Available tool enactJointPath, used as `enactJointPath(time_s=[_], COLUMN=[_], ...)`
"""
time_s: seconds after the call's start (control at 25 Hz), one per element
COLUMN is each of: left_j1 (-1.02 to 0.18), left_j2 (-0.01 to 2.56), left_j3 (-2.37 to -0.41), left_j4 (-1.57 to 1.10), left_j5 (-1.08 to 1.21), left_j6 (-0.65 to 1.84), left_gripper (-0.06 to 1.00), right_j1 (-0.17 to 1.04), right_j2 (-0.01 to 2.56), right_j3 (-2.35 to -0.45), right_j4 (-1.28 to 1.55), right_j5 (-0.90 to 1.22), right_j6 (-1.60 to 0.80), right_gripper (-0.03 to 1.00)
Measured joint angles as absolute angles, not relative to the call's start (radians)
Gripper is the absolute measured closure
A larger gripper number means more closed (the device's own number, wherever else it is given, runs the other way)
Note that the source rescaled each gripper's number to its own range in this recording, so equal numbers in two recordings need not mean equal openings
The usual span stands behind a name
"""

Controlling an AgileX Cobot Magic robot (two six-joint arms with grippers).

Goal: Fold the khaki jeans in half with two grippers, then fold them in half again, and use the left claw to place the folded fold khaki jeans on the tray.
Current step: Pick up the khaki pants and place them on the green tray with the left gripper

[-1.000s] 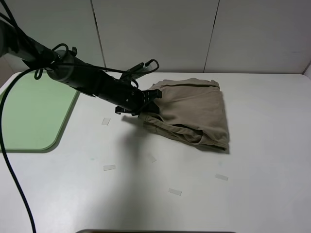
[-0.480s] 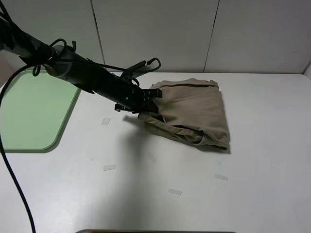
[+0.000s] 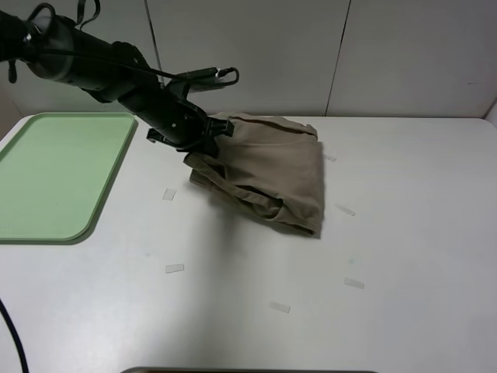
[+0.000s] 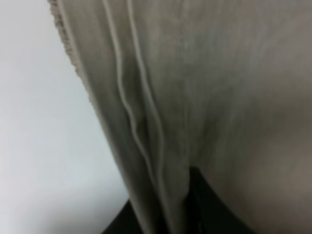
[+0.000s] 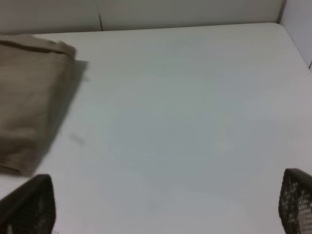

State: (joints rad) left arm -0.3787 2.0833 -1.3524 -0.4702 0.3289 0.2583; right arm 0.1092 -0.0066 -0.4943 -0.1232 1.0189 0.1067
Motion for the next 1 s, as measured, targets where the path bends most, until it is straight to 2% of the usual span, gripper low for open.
enactJointPath(time_s=[0.2, 0.36, 0.8, 1.0], left_j1=[-0.325, -0.282, -0.184, -0.128], left_j2=[2.043, 2.030, 1.978, 1.966], left_j3=[-1.352, -1.352, -1.351, -1.301], left_j4=[-0.107, 0.073, 0.270, 0.278], left_j5=[0.390, 0.436, 0.562, 0.564], left_j6=[-0.037, -0.156, -0.172, -0.120], left_gripper=[0.92, 0.93, 0.93, 0.93], right_j1=[0.109, 0.109, 0.109, 0.109], right_j2=[-0.007, -0.007, -0.007, -0.007], right_j3=[-0.494, -0.494, -0.494, -0.494], right_j4=[-0.126, -0.126, -0.126, -0.126], right_j5=[1.019, 1.019, 1.019, 1.019], right_j6=[0.107, 0.107, 0.107, 0.107], right_gripper=[-0.03, -0.03, -0.03, -0.03])
